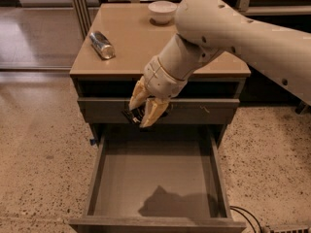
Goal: Place rxbar chocolate into middle drawer
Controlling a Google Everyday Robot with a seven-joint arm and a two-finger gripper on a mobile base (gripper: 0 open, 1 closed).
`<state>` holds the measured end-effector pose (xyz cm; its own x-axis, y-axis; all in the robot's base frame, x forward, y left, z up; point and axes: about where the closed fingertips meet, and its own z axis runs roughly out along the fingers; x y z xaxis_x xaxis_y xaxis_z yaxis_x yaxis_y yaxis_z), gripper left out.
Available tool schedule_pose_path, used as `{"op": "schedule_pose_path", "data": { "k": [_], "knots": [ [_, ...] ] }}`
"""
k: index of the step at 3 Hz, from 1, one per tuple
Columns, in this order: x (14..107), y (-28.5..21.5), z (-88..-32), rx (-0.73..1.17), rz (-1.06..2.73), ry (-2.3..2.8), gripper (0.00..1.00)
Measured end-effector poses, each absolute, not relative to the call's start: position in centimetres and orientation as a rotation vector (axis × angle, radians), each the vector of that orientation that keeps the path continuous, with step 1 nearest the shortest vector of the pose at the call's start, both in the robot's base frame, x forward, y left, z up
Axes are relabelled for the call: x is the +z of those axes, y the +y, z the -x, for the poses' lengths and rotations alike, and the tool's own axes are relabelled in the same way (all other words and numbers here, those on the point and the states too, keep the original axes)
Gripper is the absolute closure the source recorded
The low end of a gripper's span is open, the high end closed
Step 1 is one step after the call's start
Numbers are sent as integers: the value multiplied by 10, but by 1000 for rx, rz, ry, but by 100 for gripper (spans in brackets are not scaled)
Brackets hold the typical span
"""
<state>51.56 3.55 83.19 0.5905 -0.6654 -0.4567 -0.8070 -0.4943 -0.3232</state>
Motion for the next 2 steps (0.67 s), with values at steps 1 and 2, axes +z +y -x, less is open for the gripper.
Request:
{"op": "schedule_pose_path", "data": {
  "k": [1, 2],
  "knots": [
    [821, 40, -513, 380, 2326, 1168, 100],
    [779, 45, -505, 406, 2327, 1186, 100]
  ]
}}
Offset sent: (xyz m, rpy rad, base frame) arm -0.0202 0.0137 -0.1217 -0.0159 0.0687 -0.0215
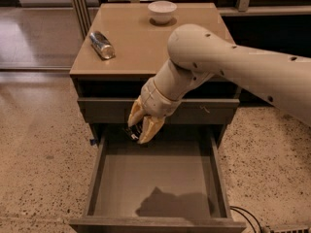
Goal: Place rxbar chocolate into middle drawer
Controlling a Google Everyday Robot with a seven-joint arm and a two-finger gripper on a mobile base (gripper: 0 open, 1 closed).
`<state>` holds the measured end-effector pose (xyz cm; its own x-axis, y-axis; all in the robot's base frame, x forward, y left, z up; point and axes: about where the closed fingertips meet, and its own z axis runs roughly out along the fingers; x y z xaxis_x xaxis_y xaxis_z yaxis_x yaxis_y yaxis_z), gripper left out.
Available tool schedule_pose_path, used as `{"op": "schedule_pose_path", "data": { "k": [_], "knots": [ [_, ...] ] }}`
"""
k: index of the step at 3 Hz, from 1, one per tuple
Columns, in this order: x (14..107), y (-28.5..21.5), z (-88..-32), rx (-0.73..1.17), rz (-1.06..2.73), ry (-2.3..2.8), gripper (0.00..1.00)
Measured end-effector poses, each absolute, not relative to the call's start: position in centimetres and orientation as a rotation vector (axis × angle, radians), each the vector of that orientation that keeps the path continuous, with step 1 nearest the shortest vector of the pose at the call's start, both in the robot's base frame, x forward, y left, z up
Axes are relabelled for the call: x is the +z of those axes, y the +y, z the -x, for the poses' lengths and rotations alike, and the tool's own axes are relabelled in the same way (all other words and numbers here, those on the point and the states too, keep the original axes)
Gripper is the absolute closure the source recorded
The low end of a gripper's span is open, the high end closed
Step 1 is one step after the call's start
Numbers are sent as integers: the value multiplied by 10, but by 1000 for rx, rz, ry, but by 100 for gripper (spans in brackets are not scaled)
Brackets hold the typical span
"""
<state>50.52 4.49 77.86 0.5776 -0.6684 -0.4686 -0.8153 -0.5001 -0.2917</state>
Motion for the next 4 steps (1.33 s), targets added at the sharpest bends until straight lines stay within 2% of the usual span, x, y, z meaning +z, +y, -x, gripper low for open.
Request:
{"op": "schedule_pose_path", "data": {
  "k": [3, 4],
  "knots": [
    [618, 45, -474, 567, 2251, 1366, 100],
    [618, 45, -474, 567, 2252, 1366, 100]
  ]
}}
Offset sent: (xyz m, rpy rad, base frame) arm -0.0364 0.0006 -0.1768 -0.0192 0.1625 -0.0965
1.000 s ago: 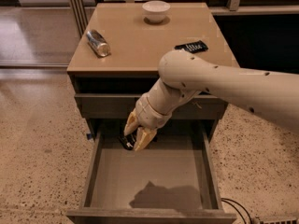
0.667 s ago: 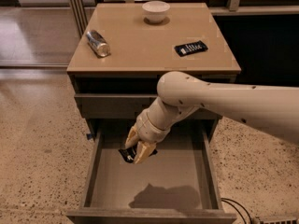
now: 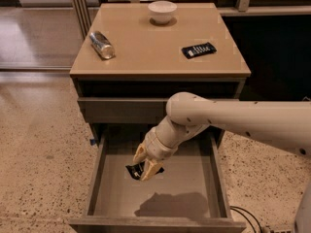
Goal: Place rxbar chocolate into middle drawer
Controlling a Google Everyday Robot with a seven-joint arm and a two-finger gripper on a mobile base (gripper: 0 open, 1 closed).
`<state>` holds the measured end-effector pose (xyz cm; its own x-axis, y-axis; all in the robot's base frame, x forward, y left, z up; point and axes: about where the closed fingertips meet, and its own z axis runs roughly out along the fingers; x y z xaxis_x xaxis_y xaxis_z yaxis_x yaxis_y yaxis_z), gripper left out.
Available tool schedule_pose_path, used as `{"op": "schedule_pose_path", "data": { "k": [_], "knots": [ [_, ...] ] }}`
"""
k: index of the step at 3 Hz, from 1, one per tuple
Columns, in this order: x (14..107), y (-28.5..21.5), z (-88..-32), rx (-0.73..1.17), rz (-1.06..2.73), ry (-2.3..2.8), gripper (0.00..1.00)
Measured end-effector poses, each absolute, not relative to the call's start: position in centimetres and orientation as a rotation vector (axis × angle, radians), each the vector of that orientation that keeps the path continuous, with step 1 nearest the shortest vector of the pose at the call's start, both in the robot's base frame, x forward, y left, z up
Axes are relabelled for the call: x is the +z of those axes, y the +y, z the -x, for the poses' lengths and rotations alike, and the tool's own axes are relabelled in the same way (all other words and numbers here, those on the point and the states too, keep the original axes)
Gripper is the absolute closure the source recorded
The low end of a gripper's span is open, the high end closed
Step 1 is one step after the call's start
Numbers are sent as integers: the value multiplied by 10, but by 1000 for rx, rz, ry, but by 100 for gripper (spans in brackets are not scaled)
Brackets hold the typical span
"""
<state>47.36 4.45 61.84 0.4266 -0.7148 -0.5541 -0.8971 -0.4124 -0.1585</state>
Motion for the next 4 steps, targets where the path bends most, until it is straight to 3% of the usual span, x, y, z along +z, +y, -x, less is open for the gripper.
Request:
{"op": "schedule_pose_path", "data": {
  "k": [4],
  "knots": [
    [495, 40, -479, 431, 2164, 1696, 100]
  ]
}}
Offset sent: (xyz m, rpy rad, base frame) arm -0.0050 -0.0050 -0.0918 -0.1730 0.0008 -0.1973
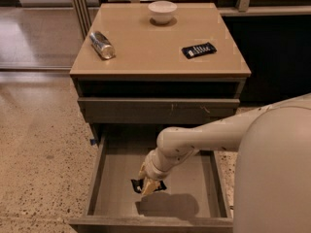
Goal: Place rxbar chocolate into middle drawer
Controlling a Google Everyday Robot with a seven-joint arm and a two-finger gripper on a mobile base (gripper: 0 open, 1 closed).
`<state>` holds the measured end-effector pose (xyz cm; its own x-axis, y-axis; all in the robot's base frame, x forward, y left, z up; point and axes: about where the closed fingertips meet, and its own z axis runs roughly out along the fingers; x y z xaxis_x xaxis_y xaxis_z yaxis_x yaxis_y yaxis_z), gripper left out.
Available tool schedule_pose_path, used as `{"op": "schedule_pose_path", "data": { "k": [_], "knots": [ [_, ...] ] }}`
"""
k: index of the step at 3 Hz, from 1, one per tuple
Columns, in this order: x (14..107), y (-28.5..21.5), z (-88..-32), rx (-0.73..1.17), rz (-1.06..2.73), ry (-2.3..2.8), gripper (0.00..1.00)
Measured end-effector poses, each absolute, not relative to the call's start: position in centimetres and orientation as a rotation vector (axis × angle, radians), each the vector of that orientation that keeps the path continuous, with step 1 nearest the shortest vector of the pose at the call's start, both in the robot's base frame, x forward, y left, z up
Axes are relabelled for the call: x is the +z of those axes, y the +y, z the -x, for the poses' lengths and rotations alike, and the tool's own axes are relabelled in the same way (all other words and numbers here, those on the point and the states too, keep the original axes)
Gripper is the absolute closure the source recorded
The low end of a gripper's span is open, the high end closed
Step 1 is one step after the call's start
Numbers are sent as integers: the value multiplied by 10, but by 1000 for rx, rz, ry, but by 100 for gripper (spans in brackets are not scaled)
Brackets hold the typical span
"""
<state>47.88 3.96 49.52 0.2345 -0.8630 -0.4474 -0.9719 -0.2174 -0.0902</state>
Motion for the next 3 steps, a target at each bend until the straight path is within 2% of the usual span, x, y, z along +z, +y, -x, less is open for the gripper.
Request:
{"op": "schedule_pose_path", "data": {
  "k": [1, 3],
  "knots": [
    [443, 43, -487, 402, 2074, 1787, 100],
    [413, 32, -499, 426, 1966, 1855, 100]
  ]
}}
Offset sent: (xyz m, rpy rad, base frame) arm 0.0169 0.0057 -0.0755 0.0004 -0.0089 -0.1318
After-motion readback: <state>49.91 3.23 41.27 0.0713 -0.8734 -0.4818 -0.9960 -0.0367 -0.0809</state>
